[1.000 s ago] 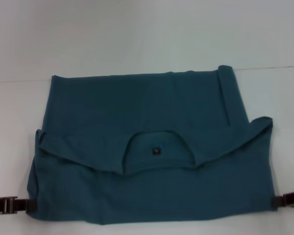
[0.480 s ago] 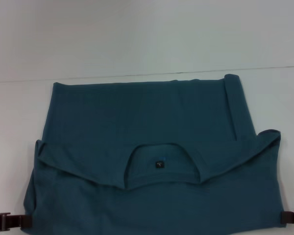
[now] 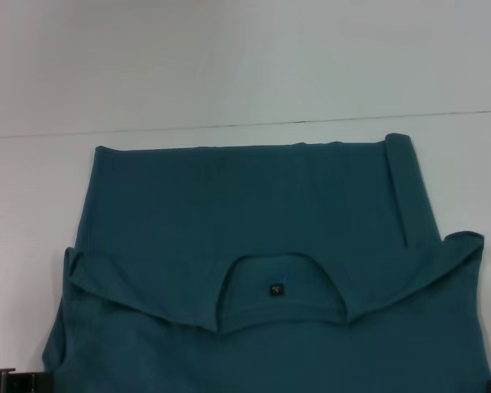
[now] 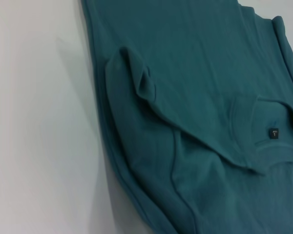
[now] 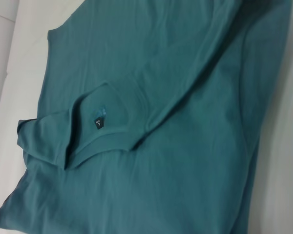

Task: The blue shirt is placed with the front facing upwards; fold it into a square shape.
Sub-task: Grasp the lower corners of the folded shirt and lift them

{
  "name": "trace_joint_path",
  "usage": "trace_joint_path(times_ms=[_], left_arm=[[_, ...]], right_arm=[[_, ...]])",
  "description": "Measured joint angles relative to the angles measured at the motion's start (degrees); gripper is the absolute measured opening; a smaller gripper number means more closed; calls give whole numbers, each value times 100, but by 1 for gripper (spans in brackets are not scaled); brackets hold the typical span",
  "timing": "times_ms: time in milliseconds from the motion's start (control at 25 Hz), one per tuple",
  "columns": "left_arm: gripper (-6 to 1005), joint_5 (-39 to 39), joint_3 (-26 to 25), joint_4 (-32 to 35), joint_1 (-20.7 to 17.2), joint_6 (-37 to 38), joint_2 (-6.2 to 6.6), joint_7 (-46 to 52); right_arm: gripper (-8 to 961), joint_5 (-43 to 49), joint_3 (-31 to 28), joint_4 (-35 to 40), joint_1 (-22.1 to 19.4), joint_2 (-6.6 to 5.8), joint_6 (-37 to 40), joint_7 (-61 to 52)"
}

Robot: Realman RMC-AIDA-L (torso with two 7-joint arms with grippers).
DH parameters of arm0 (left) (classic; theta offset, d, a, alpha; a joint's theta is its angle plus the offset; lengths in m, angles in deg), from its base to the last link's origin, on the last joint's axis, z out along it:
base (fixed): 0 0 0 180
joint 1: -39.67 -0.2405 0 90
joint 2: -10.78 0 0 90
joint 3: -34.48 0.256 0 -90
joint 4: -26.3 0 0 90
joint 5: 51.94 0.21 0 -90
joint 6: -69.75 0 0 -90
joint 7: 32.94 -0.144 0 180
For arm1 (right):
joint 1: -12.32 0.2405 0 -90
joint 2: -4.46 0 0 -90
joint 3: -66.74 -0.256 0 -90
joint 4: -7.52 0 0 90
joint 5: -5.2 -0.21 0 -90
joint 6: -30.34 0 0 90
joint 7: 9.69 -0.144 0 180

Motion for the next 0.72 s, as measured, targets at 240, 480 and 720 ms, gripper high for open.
trace_joint_path(times_ms=[240,480,720], left_arm=[[36,0,-77,-95,-43,190,-3,0],[36,0,-78,-114,-130,298,-14,4],[36,0,-198,-121,-222,464,-19,-2]], right_arm=[[2,0,-43,-52,-119,-20,5,6],[2,0,-74,-60,-154,-45,31,4],[2,4,-46,-61,-154,-51,80,-27]])
